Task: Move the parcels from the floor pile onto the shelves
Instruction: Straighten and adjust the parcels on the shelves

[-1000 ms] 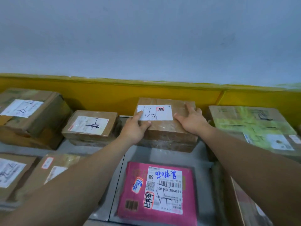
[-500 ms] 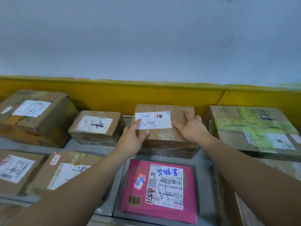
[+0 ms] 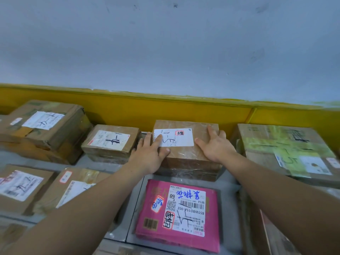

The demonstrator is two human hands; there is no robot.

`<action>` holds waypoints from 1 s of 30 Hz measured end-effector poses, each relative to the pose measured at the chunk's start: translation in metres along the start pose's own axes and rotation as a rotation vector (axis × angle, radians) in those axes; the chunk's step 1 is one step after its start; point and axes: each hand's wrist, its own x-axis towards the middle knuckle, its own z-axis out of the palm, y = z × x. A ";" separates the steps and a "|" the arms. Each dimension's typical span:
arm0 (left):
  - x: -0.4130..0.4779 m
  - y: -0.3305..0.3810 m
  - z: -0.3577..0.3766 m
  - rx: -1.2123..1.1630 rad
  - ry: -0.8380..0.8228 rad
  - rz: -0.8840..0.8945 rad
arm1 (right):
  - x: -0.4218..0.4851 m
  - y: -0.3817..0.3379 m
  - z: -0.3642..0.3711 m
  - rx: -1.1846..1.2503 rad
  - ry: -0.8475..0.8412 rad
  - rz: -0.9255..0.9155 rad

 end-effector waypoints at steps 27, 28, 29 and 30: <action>-0.140 0.177 0.070 -0.013 -0.229 0.598 | -0.204 0.217 -0.070 -0.166 0.154 0.377; -0.140 0.181 0.075 -0.063 -0.244 0.554 | -0.204 0.221 -0.070 -0.141 0.138 0.358; -0.141 0.186 0.081 -0.123 -0.271 0.502 | -0.202 0.225 -0.069 -0.104 0.126 0.331; -0.144 0.191 0.087 -0.200 -0.309 0.442 | -0.202 0.228 -0.069 -0.069 0.112 0.304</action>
